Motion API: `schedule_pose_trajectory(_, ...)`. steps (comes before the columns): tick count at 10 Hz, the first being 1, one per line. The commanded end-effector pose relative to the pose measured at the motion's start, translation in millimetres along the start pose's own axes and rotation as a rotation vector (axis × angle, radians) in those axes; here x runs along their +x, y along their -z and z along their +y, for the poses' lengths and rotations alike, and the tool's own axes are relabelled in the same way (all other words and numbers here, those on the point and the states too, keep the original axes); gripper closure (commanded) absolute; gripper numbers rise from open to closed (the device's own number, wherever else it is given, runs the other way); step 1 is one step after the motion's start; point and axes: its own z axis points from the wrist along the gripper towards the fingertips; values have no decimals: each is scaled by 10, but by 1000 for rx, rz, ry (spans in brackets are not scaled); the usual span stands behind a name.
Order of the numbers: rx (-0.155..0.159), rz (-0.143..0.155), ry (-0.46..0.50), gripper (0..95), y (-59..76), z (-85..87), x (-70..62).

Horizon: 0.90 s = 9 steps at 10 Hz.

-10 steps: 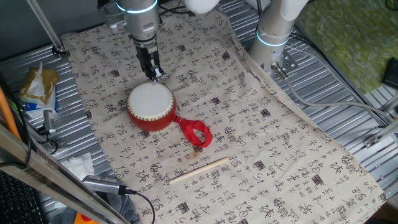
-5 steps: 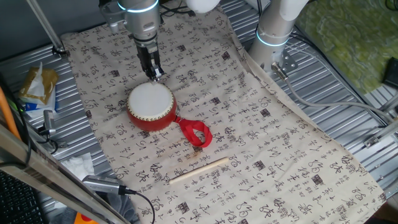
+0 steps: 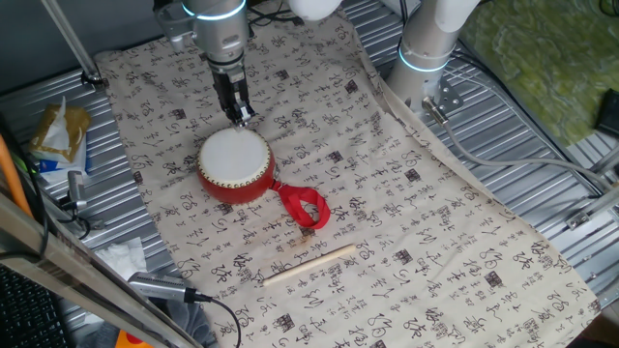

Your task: Play the drum

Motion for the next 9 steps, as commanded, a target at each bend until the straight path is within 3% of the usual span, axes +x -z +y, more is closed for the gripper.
schedule_pose_trajectory(1,3,-4,-28,950,-43,81,-31)
schedule_pose_trajectory(3,3,-10,-60,950,-111,251,-88)
schedule_pose_trajectory(6,-4,-19,-50,950,-109,254,-99)
schedule_pose_trajectory(9,8,-16,-30,950,-90,253,-97)
